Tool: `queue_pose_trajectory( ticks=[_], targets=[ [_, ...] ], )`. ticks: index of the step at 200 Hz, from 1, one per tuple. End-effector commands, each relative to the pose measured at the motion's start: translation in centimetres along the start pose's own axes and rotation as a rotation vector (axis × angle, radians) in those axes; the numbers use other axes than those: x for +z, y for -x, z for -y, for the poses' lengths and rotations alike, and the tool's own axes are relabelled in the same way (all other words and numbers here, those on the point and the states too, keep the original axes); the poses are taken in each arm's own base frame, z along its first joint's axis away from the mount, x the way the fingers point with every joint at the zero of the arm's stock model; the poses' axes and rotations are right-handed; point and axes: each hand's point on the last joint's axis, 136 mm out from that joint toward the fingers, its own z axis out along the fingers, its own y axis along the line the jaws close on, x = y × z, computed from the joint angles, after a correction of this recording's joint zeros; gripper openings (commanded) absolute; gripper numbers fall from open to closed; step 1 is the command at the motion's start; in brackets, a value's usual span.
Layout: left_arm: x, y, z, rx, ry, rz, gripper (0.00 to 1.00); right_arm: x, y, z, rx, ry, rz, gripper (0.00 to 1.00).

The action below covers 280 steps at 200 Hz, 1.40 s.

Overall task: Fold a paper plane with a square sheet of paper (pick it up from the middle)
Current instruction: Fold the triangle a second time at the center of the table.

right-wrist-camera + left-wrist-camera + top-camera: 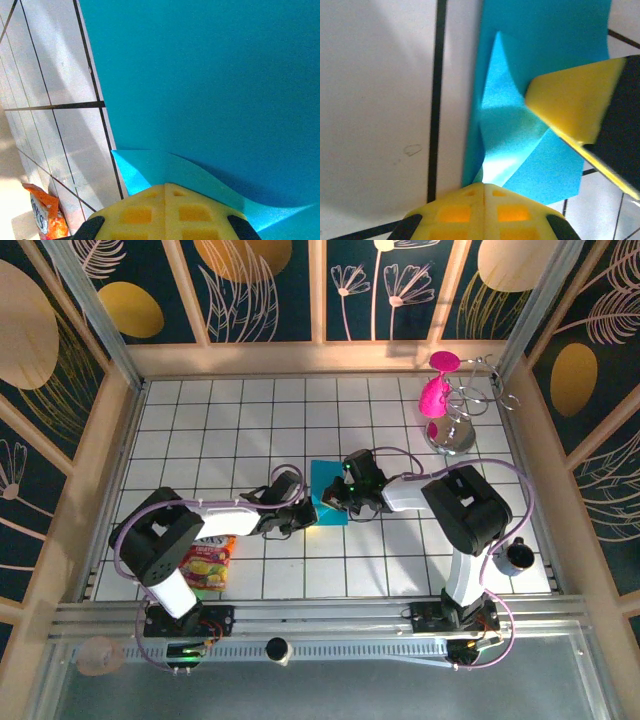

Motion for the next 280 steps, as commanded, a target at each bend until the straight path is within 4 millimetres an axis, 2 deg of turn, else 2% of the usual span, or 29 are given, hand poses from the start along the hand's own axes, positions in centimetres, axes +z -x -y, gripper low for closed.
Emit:
queue_pose_trajectory(
  ticks=[1, 37, 57, 102, 146, 280],
  targets=[
    [0.5, -1.1, -2.4, -0.044, 0.057, -0.030, 0.03, 0.3, 0.0, 1.2, -0.004, -0.045, -0.006, 0.00],
    [0.6, -1.6, -2.8, -0.060, 0.055, -0.044, 0.00, -2.0, 1.5, -3.9, -0.128, 0.059, 0.041, 0.00],
    [0.6, -1.5, -2.6, -0.057, 0.053, -0.043, 0.00, -2.5, 1.2, -4.7, -0.169, 0.056, 0.047, 0.00],
    [0.5, -1.4, -2.2, -0.046, 0.047, -0.045, 0.00, -1.7, -0.7, -2.7, -0.153, -0.010, 0.016, 0.00],
    [0.5, -1.3, -2.1, -0.047, 0.047, -0.044, 0.00, -0.9, -1.7, -1.8, -0.145, -0.027, -0.024, 0.00],
    [0.4, -1.3, -2.1, -0.047, 0.054, -0.049, 0.00, 0.6, -3.7, -0.1, -0.132, -0.024, -0.114, 0.00]
  ],
)
